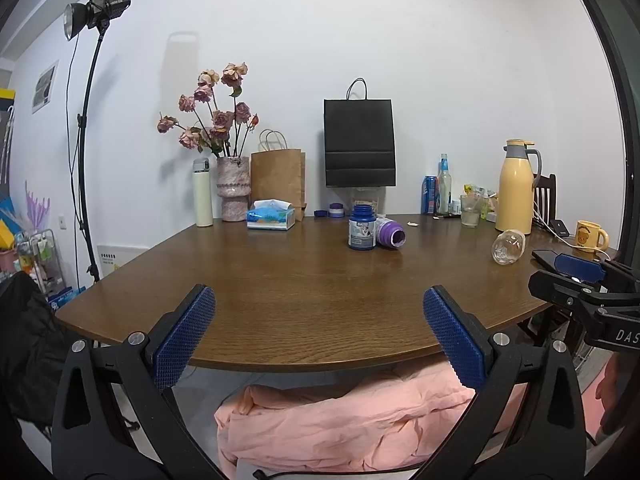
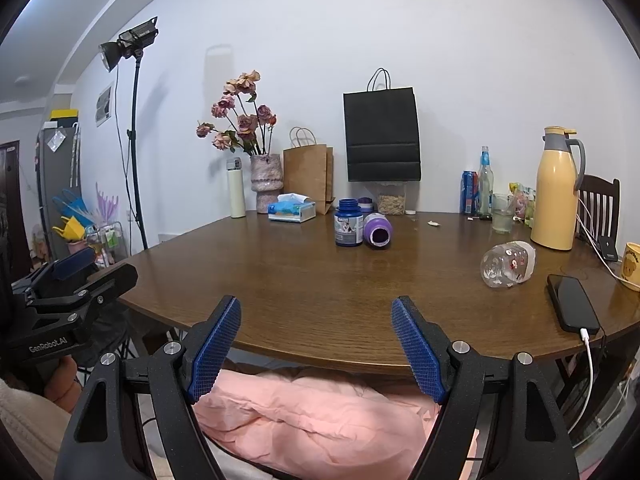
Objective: Flip cup upright
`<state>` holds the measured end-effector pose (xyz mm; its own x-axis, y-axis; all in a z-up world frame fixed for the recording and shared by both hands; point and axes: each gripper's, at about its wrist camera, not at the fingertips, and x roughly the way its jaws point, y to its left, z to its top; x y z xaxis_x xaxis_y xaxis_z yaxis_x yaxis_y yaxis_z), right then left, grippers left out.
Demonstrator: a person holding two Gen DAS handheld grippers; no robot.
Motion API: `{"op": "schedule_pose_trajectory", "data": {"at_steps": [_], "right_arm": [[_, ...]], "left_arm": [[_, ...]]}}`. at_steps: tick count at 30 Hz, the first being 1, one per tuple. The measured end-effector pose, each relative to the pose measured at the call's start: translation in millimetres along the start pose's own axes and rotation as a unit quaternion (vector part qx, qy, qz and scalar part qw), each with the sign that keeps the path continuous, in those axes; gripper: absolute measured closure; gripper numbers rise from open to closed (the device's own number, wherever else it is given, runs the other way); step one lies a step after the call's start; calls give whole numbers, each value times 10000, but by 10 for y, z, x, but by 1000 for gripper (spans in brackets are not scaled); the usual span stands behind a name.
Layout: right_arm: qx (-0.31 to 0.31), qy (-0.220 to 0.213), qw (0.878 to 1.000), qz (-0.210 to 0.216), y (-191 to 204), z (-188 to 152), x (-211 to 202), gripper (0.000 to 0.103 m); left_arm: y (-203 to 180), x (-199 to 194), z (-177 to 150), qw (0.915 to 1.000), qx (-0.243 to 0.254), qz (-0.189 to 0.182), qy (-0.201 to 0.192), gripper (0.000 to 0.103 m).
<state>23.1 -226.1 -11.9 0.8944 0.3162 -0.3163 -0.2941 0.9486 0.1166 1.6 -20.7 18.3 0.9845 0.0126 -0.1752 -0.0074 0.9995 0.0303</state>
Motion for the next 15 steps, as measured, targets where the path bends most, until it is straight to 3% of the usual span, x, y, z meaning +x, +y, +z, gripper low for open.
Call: {"op": "schedule_pose_trajectory", "data": {"at_steps": [15], "right_arm": [[11,0,10000,-18,4,-8,9,20]], "left_arm": [[-14,-17,6,10000,-13,60,-52,0]]}}
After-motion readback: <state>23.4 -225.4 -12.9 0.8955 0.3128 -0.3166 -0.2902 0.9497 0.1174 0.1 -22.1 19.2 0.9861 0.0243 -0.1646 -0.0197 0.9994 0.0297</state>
